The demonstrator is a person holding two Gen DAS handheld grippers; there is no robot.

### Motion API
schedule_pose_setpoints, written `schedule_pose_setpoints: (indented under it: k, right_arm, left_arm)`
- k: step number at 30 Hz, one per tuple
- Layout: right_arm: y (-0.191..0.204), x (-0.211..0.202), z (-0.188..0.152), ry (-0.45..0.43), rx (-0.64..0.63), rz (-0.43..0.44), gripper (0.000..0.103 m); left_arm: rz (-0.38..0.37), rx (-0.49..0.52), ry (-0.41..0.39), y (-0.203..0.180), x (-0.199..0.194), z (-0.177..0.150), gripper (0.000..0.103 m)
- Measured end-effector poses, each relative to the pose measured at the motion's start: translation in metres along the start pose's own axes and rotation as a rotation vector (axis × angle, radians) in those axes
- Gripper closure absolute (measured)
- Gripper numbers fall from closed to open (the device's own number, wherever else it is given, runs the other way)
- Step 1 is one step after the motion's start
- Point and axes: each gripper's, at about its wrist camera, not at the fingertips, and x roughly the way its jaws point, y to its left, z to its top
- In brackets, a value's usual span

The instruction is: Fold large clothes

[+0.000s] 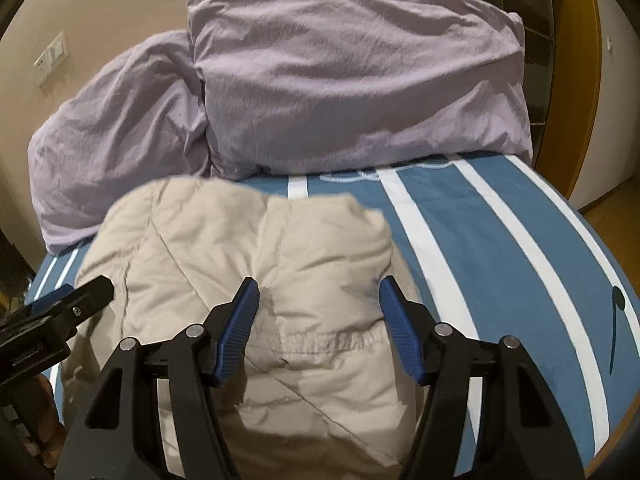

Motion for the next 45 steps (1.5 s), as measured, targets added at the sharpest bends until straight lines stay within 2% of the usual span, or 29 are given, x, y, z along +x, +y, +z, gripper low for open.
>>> schedule_pose_setpoints:
  k: [19,45]
  right_arm:
    - [0.001,0.008,-0.021,-0.027,-0.003,-0.021,0.038]
    - [-0.001,0.005,-0.031,-0.029,-0.001,-0.029,0.038]
  left_arm:
    - [0.029,0.042,-0.037,-0.004,0.008,-0.014,0.004]
    - [0.022,0.072,-0.043,-0.006,0.008,-0.021,0.003]
